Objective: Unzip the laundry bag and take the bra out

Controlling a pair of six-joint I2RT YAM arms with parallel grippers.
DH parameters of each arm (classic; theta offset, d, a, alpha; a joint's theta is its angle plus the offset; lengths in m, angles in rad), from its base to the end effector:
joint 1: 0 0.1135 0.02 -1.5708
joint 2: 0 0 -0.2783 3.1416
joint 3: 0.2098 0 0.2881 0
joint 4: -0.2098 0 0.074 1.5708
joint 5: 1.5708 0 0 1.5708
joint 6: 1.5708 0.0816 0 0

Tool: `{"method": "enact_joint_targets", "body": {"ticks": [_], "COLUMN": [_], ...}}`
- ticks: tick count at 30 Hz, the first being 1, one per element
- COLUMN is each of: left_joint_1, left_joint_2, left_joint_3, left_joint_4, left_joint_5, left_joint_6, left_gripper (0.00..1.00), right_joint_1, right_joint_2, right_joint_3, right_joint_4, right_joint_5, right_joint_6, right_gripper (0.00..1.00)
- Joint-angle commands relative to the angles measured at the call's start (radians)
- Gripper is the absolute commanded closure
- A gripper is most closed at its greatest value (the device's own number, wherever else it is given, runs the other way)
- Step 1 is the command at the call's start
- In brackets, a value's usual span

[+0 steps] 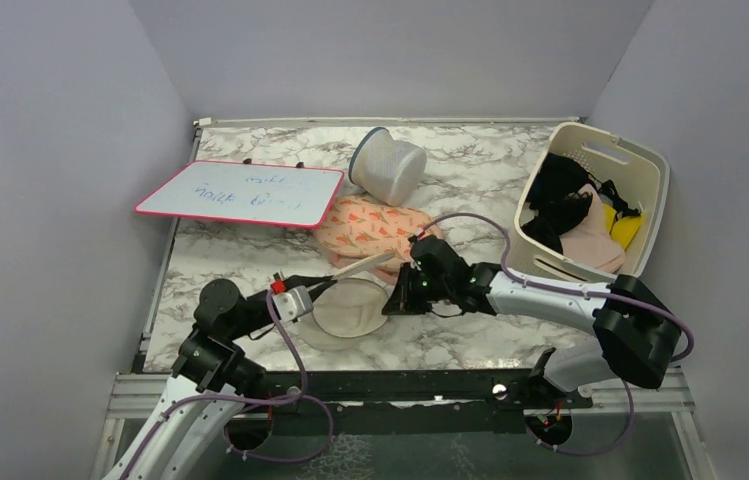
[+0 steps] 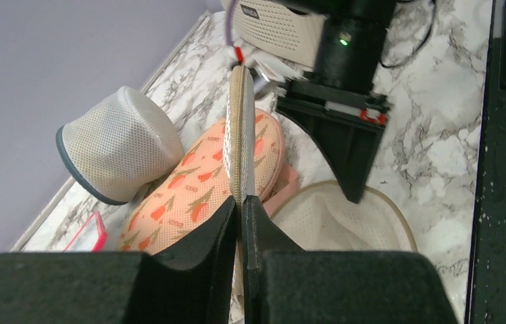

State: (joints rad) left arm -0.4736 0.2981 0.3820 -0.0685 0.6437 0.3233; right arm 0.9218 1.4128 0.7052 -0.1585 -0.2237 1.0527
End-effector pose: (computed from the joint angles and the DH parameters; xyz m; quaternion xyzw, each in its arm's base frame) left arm 0.1281 -0.1207 0.2808 0.4660 0.5260 -0.2721 0.6574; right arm 0.1843 0.2729 0.1338 0.0226 0.9332 0.3439 0.1015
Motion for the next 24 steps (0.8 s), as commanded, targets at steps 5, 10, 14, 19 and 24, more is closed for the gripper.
{"method": "enact_joint_targets", "body": {"ticks": [5, 10, 14, 19, 24], "left_joint_1": [-0.042, -0.067, -0.079, -0.096, -0.123], "left_joint_2": [0.014, 0.026, 0.035, 0.056, 0.048], "left_joint_3": [-0.007, -0.013, -0.022, -0.025, -0.038], "left_joint_4": [-0.118, -0.129, -0.127, -0.123, -0.093], "left_joint_5": [0.112, 0.101, 0.116, 0.114, 0.128], "left_joint_6": [0.202, 0.216, 0.215, 0.211, 0.182], "left_gripper": [1.0, 1.0, 1.0, 1.0, 0.96], "right_joint_1": [-0.11, -0.117, -0.117, -0.117, -0.116], "right_joint_2": [-0.003, -0.011, -0.069, -0.221, -0.346], "right_joint_3": [0.143, 0.223, 0.276, 0.273, 0.235], "right_joint_4": [-0.108, -0.237, -0.392, -0.496, -0.489], "right_joint_5": [0.024, 0.026, 0.131, 0.252, 0.305], "right_joint_6": [-0.202, -0.339, -0.423, -0.471, -0.506], "right_gripper": [0.98, 0.85, 0.72, 0.39, 0.25]}}
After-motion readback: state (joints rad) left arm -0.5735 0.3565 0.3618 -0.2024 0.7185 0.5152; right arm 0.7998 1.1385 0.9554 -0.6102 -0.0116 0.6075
